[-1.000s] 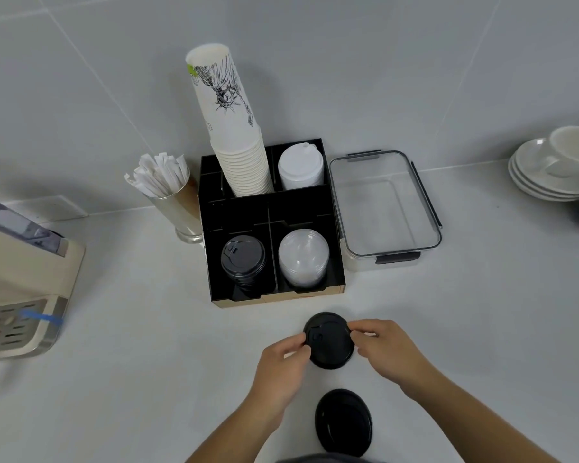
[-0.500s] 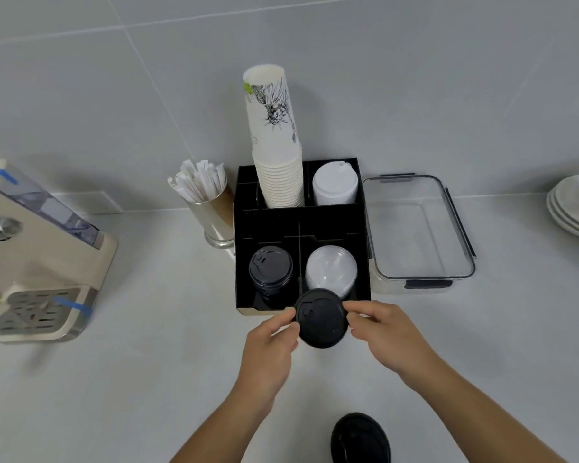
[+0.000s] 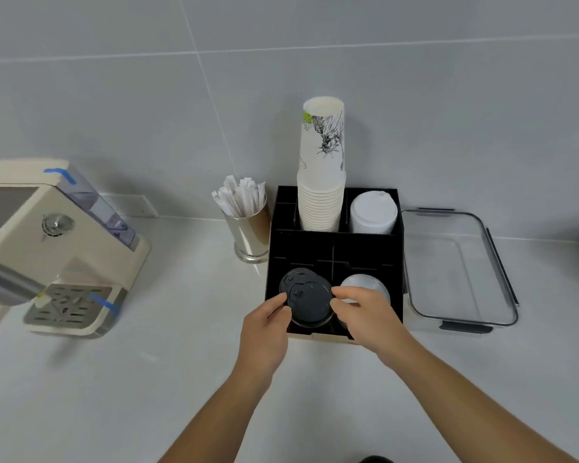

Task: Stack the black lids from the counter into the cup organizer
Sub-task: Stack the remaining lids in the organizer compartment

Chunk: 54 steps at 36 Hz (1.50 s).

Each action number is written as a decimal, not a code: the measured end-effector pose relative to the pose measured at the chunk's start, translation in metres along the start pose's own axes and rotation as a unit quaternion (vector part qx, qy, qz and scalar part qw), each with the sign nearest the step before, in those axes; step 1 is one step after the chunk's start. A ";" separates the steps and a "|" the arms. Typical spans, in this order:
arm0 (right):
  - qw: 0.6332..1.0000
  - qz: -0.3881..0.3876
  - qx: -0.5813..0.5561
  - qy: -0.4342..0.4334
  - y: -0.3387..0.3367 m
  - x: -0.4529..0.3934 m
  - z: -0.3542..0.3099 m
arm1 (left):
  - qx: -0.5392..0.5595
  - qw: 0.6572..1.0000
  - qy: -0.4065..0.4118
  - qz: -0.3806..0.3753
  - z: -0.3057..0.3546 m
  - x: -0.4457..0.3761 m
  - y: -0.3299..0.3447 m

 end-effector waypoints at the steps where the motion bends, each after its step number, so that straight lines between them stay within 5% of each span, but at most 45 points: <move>1: 1.000 0.001 -0.001 0.002 0.003 -0.002 -0.001 | 0.000 1.000 -0.001 0.002 0.001 -0.004 0.000; 22: 0.998 0.038 -0.002 0.052 0.035 -0.029 0.002 | -0.091 0.993 0.068 -0.039 0.000 -0.058 0.018; 40: 0.999 0.032 0.033 0.009 0.037 -0.024 -0.002 | -0.141 0.974 0.147 -0.097 0.002 -0.056 0.024; 54: 0.990 -0.030 -0.057 0.122 0.039 -0.027 0.002 | -0.211 0.961 0.134 -0.115 0.004 -0.057 0.022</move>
Point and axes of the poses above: each hand's wrist, its own x-axis away from the middle knuckle, its own y-axis out of the palm, z = x × y, the point moved 6 cm from there along -x, towards the middle knuckle, and after that the axes turned 15 degrees about z, right-handed, at the moved point
